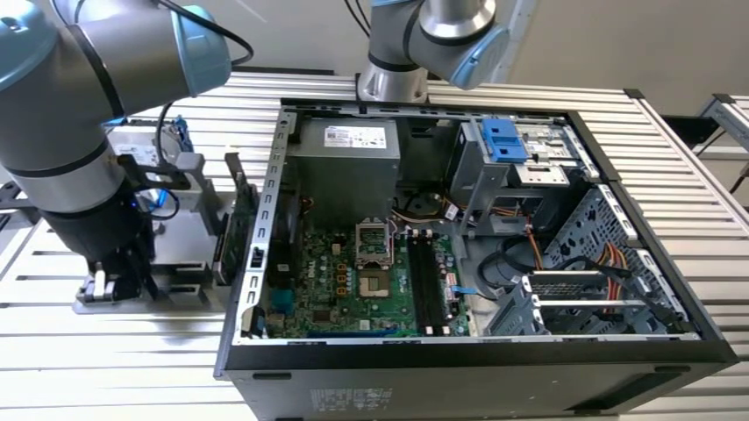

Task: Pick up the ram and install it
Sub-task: 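Pick up the ram and move it above insertion slot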

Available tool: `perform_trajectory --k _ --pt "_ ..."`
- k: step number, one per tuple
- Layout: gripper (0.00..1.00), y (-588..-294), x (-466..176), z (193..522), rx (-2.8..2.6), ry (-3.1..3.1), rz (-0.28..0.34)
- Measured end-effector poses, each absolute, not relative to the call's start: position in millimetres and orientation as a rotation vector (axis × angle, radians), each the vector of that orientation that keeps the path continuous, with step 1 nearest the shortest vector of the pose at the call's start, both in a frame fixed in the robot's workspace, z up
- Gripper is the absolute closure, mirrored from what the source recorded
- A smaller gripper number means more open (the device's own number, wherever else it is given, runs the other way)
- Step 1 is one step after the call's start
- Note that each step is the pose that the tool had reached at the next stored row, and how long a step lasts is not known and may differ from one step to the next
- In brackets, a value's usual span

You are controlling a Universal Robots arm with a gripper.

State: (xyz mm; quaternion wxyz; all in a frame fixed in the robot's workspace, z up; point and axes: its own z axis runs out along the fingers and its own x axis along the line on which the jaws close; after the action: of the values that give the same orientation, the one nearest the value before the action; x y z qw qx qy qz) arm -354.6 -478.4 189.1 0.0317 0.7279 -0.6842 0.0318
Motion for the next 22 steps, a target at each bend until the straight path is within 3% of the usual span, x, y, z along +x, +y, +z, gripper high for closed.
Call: perform_trajectory --k 22 --pt "1.0 -478 -355 202 2.242 -2.107 0.098"
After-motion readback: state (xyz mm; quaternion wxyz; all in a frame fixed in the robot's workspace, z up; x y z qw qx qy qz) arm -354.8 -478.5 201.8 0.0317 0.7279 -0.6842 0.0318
